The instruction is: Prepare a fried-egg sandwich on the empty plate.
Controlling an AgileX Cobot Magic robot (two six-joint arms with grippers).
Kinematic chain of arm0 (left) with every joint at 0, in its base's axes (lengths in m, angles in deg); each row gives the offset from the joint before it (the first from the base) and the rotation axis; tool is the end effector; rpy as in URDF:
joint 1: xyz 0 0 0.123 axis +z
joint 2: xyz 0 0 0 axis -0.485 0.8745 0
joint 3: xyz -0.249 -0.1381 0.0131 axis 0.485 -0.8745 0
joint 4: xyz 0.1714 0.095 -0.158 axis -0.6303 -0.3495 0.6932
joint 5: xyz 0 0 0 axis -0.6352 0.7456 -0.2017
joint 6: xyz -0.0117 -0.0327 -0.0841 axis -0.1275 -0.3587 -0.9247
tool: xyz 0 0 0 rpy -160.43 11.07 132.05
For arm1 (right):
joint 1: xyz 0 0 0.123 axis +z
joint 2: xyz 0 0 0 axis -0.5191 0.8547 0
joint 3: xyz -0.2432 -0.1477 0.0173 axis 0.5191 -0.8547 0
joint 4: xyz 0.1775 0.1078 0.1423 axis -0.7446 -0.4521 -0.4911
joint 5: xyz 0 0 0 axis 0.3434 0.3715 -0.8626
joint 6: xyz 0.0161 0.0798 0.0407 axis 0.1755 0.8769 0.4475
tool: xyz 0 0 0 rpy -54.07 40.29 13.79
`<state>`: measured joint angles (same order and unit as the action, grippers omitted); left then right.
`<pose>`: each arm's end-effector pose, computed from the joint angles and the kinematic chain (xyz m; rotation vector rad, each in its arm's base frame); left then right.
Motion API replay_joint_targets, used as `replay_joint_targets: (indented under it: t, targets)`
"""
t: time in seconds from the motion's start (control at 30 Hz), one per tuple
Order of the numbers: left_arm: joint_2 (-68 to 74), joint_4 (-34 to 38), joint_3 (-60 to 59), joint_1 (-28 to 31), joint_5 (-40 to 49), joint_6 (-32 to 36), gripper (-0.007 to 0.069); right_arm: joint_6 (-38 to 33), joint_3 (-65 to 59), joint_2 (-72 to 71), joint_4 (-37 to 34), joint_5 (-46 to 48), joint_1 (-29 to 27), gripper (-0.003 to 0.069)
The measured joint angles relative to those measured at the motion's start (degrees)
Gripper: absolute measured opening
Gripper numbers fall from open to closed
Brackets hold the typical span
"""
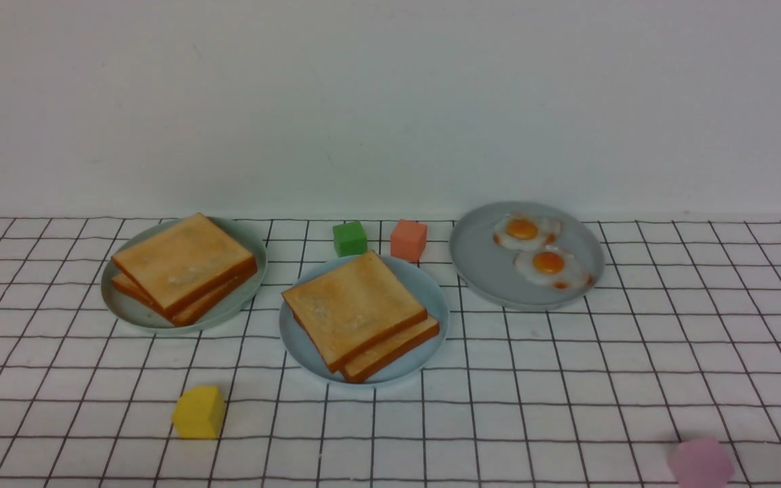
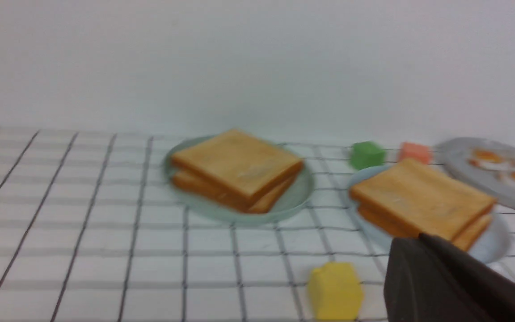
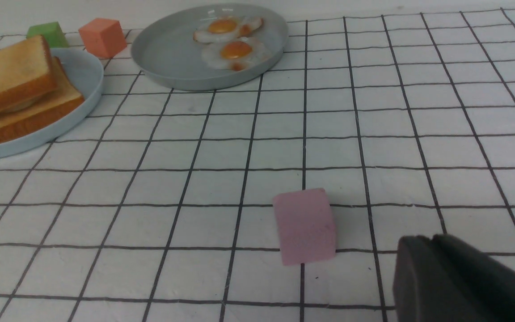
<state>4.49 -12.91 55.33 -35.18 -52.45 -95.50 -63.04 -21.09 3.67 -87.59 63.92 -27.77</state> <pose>0.0537 -0.0069 0.2028 -0.0529 1.6583 -0.2304 0.0517 0.0066 0.1733 -0.0211 1.8775 0.1215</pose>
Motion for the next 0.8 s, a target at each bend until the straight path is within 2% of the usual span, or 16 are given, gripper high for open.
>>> replay_joint_targets:
  t: [0.07, 0.2, 0.8]
  targets:
    - [0.00, 0.00, -2.51, 2.11, 2.95, -4.79, -0.0013, 0.00, 0.00, 0.00, 0.00, 0.00, 0.00, 0.0059]
    - [0.00, 0.00, -3.03, 2.36, 9.71, -7.73, -0.0013, 0.00, 0.00, 0.00, 0.00, 0.00, 0.00, 0.0064]
    - [0.00, 0.00, -3.08, 2.37, 10.44, -8.26, -0.0013, 0.00, 0.00, 0.00, 0.00, 0.00, 0.00, 0.0073]
